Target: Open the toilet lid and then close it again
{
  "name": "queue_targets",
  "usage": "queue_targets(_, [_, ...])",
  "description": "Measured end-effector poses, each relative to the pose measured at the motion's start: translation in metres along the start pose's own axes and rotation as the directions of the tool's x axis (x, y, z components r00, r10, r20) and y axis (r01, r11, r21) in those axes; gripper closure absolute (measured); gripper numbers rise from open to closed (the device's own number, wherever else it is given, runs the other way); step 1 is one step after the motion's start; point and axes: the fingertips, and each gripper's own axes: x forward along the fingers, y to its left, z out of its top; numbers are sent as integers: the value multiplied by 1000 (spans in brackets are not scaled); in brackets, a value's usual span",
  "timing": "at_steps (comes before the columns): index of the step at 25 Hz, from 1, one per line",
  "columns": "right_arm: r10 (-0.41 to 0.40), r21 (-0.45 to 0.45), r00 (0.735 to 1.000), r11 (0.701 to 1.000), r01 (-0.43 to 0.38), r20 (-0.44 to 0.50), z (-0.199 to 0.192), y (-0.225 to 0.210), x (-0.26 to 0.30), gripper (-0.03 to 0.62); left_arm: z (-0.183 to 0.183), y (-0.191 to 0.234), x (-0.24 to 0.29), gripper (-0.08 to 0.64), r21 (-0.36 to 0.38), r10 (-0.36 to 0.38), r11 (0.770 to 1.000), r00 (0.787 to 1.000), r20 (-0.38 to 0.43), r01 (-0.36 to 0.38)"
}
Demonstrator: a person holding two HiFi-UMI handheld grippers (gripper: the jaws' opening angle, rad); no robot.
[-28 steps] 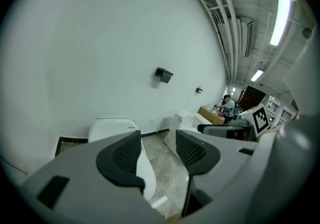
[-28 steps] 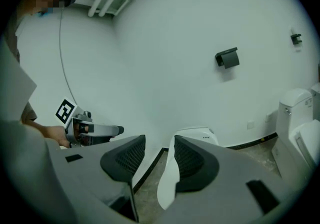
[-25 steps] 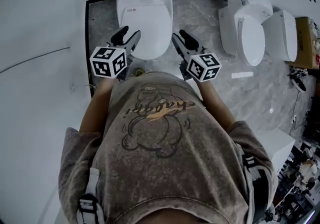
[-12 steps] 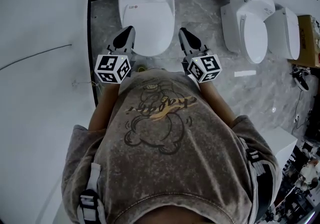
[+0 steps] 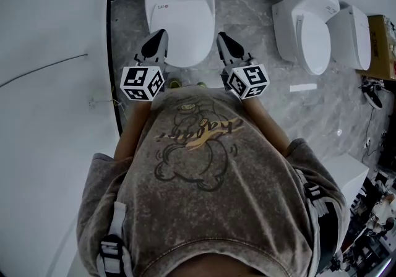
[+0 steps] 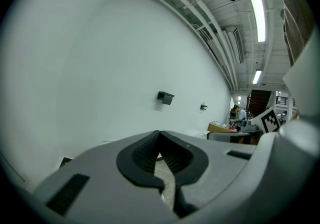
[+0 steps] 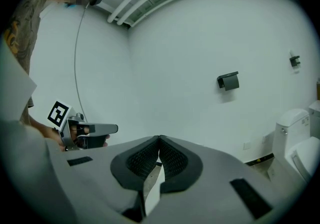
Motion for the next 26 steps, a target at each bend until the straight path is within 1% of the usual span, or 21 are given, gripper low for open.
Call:
queue_targets(4, [-24,5,1000,1000,24,6,5,2,0,566,2,4,-5,551,-1,21,1000,1000,-2,-21])
queue_targets(8, [-26,7,1000,1000,26,9,6,3,-2,565,0,6,-12,551,-15,36,999,999,-1,-36])
queue_targets(14, [-6,4,1000,1000,6,6,-3,11,-5,566,-11,3,-17,551,-23,34,999,999,-6,-34])
queue_targets(20, [-2,12,1000,1000,2,-1,0,12,-8,566,-5,-2,-18,551,-24,30,999,999,-16,-30])
queue_targets(26, [6,4,1000,1000,-6,-11,-7,17,-9,566,-12,0,-25,551,-34,29,999,999,-21,-30])
